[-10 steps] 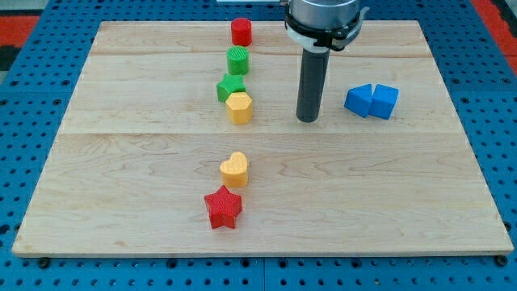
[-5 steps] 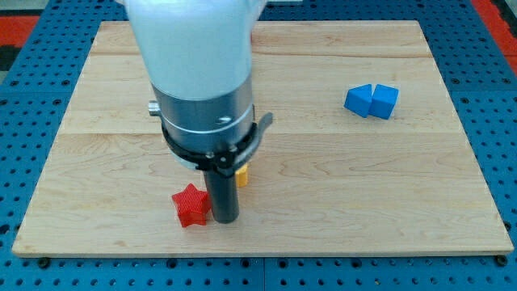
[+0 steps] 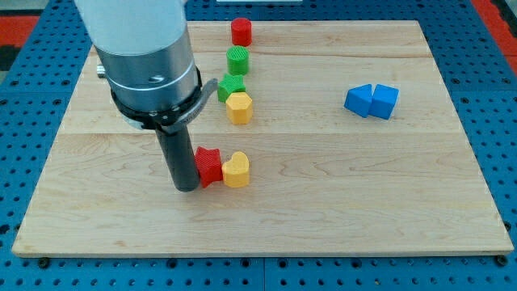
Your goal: Push the red star into the green star and yellow hexagon
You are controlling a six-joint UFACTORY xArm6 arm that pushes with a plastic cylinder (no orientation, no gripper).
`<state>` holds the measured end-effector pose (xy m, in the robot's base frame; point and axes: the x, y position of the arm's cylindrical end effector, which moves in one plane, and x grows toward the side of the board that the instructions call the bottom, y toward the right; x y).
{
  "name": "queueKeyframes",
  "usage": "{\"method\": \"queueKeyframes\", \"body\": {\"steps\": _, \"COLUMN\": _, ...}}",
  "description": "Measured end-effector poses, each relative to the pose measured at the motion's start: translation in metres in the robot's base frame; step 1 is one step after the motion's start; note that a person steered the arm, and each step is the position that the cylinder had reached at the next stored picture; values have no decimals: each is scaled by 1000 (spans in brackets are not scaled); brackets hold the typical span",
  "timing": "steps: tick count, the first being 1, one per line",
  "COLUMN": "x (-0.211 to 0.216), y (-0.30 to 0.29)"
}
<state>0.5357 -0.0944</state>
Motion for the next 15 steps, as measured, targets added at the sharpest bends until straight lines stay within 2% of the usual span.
{"method": "queueKeyframes", "body": {"steps": 1, "x": 12, "y": 5}}
{"method": "queueKeyframes", "body": {"steps": 2, "x": -2, "y": 26}}
{"method": "queueKeyframes", "body": {"steps": 5, "x": -73, "y": 6}}
{"method": "queueKeyframes", "body": {"steps": 6, "x": -75, "y": 11}}
{"method": "queueKeyframes", "body": {"steps": 7, "x": -71, "y": 28}}
{"method": "queueKeyframes", "body": {"steps": 9, "x": -67, "y": 99}}
{"method": "queueKeyframes", "body": {"steps": 10, "x": -78, "y": 101}}
{"method": "queueKeyframes", "body": {"steps": 12, "x": -128, "y": 102}}
{"method": "queueKeyframes", "body": {"steps": 14, "x": -153, "y": 110}}
{"method": "queueKeyframes", "body": {"steps": 15, "x": -189, "y": 118}}
